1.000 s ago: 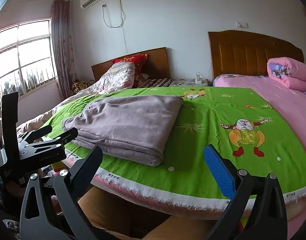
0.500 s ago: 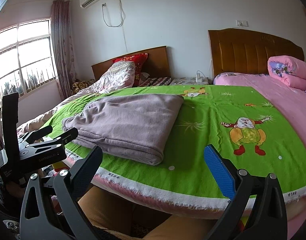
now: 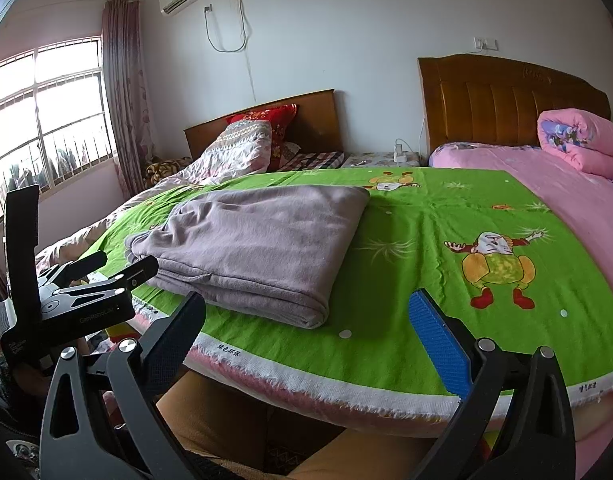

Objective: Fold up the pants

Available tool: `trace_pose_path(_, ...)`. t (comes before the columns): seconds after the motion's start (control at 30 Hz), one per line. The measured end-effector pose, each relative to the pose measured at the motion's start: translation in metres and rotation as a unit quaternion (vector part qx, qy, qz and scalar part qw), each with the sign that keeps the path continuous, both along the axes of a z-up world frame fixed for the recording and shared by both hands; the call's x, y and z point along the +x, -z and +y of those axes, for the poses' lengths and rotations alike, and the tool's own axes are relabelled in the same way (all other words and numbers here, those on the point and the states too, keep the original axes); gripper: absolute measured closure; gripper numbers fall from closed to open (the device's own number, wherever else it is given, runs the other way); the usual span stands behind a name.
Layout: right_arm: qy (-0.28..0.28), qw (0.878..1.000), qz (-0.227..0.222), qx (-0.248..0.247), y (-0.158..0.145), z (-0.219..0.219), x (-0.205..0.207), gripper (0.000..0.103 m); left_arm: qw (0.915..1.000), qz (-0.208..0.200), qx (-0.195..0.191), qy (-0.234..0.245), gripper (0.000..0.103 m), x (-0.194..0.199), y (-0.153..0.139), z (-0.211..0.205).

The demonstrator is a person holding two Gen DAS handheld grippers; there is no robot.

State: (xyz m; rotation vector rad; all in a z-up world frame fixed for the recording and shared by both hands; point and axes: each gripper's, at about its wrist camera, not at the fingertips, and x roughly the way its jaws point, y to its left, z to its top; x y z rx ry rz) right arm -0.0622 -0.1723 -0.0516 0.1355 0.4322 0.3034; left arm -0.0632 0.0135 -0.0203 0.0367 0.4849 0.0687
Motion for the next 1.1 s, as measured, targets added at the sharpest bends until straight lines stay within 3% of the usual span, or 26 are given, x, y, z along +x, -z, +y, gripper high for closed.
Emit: trace_pose_path(1.1, -0.001, 1.000, 0.002, 0.003, 0.0007, 0.0017, -0.0005, 0.005, 0.9999, -0.010, 0.013, 0.003, 0.001, -0.0004, -0.0045, 0.0012)
